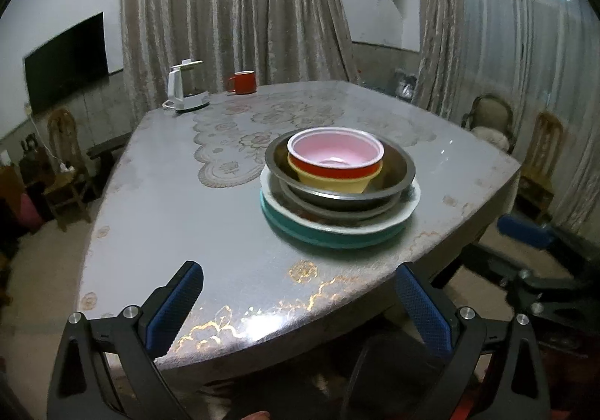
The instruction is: Organize plates and bowls
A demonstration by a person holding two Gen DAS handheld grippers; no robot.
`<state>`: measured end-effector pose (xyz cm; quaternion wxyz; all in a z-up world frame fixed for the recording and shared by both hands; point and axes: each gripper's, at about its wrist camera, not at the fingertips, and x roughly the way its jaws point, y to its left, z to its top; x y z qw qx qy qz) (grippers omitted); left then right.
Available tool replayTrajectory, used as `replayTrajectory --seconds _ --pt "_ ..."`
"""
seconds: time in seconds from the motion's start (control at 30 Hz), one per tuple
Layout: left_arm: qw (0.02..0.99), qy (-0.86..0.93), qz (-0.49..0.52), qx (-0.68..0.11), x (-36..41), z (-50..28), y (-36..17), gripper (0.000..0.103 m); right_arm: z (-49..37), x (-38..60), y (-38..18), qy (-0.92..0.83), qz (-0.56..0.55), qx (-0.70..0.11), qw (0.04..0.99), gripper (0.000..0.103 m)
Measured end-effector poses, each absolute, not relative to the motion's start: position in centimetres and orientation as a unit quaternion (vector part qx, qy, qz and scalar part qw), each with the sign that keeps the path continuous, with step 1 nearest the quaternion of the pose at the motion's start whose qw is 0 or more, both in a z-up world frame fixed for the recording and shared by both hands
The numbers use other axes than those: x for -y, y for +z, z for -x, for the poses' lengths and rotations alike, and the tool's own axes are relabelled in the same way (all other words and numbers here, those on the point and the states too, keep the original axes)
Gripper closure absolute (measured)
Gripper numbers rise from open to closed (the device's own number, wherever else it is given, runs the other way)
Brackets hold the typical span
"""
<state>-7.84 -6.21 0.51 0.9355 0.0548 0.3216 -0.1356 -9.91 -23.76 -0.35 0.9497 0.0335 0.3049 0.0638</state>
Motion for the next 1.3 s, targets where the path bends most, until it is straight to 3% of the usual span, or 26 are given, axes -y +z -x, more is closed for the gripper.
replayTrajectory --seconds 1.3 --pt "0.927 -0.171 -0.064 -0.329 7.14 7.75 0.03 0.000 9.83 23.82 -0.60 0.051 -0.033 -0.313 0.948 0.027"
